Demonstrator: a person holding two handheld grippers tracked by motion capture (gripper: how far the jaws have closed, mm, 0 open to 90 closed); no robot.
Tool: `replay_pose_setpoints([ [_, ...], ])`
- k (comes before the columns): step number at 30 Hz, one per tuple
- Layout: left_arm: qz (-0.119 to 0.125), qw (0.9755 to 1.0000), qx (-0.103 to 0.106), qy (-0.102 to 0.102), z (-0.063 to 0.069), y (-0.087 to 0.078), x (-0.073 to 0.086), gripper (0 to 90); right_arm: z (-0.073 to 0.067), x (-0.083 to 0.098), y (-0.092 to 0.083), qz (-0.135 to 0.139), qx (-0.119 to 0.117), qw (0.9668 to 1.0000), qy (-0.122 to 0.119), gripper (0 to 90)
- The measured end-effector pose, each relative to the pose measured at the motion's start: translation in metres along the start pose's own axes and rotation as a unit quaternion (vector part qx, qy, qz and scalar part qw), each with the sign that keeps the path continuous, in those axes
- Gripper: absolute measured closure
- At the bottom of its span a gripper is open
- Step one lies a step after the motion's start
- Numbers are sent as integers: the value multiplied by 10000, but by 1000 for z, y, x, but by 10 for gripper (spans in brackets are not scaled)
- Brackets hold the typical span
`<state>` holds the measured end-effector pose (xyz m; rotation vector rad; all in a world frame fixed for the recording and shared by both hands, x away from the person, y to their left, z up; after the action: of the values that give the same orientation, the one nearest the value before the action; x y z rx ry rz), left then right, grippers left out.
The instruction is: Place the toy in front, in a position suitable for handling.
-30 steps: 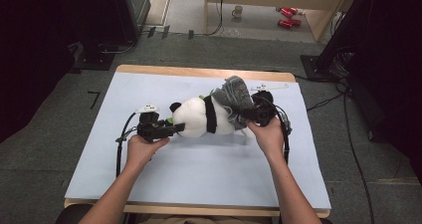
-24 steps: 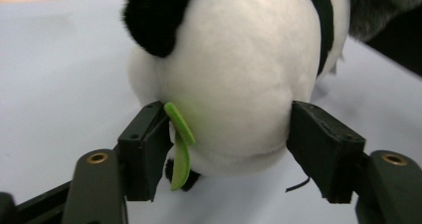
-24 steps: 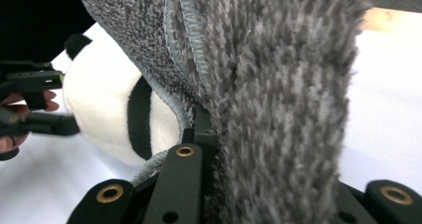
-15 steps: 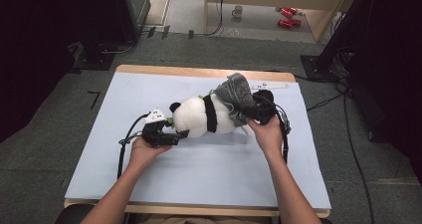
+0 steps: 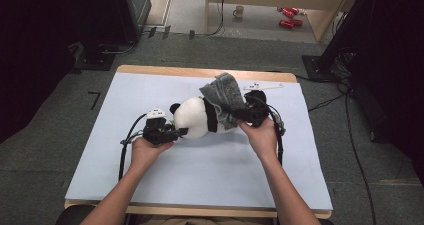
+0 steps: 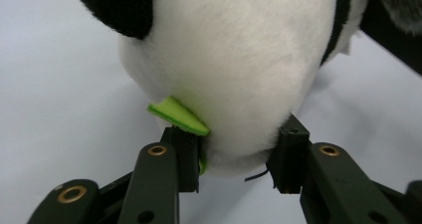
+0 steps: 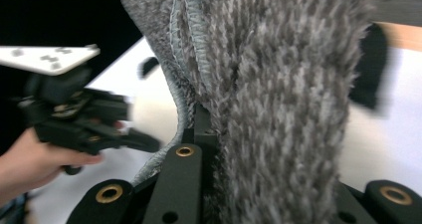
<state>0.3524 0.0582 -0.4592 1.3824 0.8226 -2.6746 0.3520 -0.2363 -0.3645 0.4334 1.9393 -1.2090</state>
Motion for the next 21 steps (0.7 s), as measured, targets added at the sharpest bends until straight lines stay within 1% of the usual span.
replay_pose_setpoints([
  [1,9,10000,46,-75,1,0,-1,644,-8,0,1,-21,-119,9999,-64,794],
  [2,24,9997,115,-200,3,-1,-2,648,-14,0,3,-41,-182,9998,-119,794],
  [3,31,9991,244,-335,5,-3,-4,652,-21,1,4,-77,-264,9995,-183,794],
  [4,56,9988,305,-380,7,-3,-5,656,-30,1,7,-134,-377,9989,-235,794],
  [5,36,9982,384,-457,10,-5,-6,661,-35,2,8,-156,-448,9985,-259,794],
  [6,8,9971,509,-573,13,-5,-8,663,-42,3,9,-195,-550,9979,-285,794],
  [7,0,9964,585,-607,14,-6,-8,666,-51,4,11,-237,-654,9970,-341,794],
  [8,-8,9960,656,-600,16,-6,-9,667,-55,5,12,-261,-708,9965,-355,793],
  [9,-41,9963,649,-553,18,-6,-8,666,-61,6,13,-266,-782,9958,-403,793],
  [10,-78,9972,585,-464,20,-5,-8,666,-66,7,15,-302,-814,9952,-449,793],
  [11,-97,9977,514,-421,21,-4,-7,664,-70,8,17,-355,-793,9950,-499,793],
  [12,-91,9979,478,-424,21,-3,-7,662,-72,10,21,-401,-782,9949,-499,793],
  [13,-104,9983,427,-383,22,-2,-7,662,-71,13,25,-446,-776,9949,-472,793],
  [15,-222,9994,210,-169,24,0,-6,659,-66,19,36,-561,-672,9953,-419,793],
  [16,-266,9995,136,-138,25,2,-5,658,-61,21,39,-562,-667,9955,-376,793],
  [18,-281,9994,92,-197,22,2,-5,658,-55,23,42,-592,-576,9959,-366,793],
  [21,-293,9993,67,-227,19,2,-5,658,-44,22,42,-556,-390,9972,-323,791],
])
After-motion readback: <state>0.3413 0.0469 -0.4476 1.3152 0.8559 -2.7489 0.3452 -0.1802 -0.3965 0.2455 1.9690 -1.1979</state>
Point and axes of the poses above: each handheld gripper's, and its own axes: y roughly forward along the jaws, x roughly out of its underside, z roughly to its right, the point moved 1 cm from there along y, roughly forward along the jaws, and after that the axes turned 13 degrees about x, right-handed, at the moved point
